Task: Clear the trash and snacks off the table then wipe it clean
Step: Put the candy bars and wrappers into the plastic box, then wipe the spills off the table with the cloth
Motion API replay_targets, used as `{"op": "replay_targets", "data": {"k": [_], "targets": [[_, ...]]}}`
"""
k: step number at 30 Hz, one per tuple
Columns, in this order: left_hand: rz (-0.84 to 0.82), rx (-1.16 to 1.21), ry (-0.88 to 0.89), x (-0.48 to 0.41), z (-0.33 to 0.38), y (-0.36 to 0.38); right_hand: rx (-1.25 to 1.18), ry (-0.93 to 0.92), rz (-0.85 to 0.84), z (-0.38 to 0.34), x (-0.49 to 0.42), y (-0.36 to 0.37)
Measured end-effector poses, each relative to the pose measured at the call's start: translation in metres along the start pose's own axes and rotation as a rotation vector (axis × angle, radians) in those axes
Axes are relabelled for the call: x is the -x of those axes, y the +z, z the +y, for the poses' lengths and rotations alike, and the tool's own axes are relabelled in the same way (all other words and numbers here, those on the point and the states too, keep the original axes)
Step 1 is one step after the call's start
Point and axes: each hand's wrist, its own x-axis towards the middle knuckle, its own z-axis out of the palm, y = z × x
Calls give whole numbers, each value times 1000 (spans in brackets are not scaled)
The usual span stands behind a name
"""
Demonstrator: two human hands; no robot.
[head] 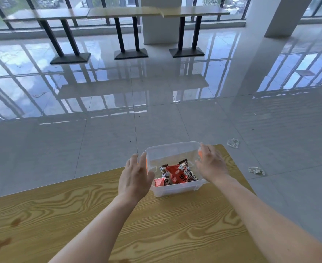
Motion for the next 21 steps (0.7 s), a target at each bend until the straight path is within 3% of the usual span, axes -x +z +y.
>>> {"op": "replay_targets", "data": {"k": [12, 21], "targets": [[90, -213, -41, 52, -30, -66, 7, -265, 20, -86, 54, -14], [194, -240, -165, 149, -107, -134, -3, -518, -30, -200, 122, 23]]}}
